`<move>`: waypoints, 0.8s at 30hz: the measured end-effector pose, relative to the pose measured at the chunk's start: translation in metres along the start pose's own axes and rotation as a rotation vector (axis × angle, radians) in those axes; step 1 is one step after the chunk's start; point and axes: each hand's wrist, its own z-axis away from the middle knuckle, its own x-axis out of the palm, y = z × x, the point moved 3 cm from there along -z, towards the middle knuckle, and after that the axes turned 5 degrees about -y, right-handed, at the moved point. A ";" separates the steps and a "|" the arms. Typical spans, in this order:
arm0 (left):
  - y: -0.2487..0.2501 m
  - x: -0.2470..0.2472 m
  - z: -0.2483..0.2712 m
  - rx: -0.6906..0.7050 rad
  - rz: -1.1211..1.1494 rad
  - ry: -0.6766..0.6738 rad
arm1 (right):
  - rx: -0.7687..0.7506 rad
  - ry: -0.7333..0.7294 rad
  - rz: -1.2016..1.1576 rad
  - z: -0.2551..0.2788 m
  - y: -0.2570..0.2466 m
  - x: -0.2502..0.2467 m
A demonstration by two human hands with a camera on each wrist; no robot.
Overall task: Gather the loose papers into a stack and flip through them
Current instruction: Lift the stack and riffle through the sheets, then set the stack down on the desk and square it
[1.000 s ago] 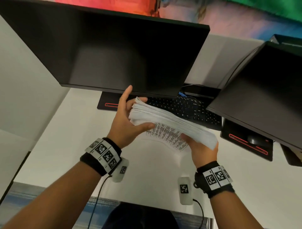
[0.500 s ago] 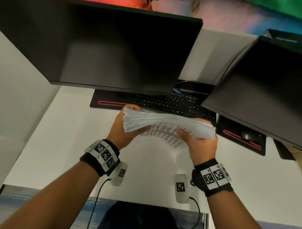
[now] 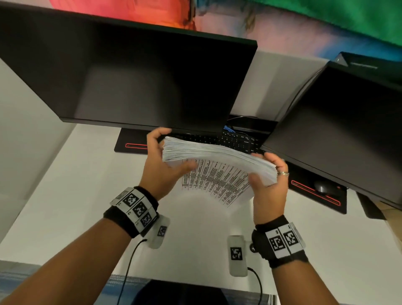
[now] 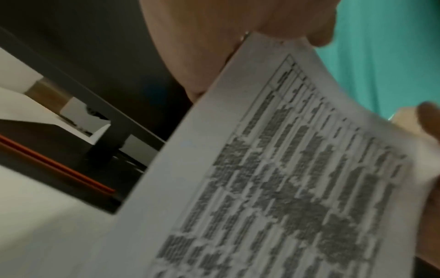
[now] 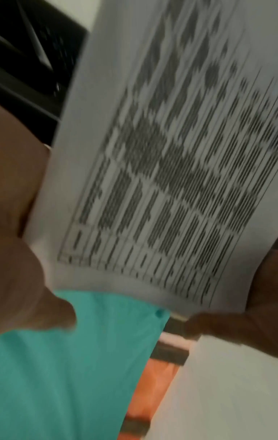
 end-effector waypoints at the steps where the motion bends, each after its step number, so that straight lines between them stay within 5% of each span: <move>1: -0.008 -0.001 -0.001 -0.075 -0.059 -0.060 | 0.052 -0.032 0.050 0.001 0.009 -0.001; 5: -0.017 0.002 0.004 -0.017 -0.371 -0.154 | 0.188 -0.040 0.175 0.008 0.023 -0.001; 12: -0.036 0.008 0.021 -0.084 -0.248 -0.116 | 0.243 0.001 0.204 0.021 0.041 0.003; 17: -0.043 -0.002 0.010 -0.314 -0.252 -0.006 | 0.286 -0.056 0.365 0.004 0.049 -0.006; 22: -0.116 0.000 0.040 -0.730 -0.464 -0.122 | 0.614 -0.172 0.541 0.017 0.120 -0.016; 24: -0.129 0.007 0.051 -0.784 -0.544 -0.099 | 0.687 -0.161 0.561 0.026 0.141 -0.017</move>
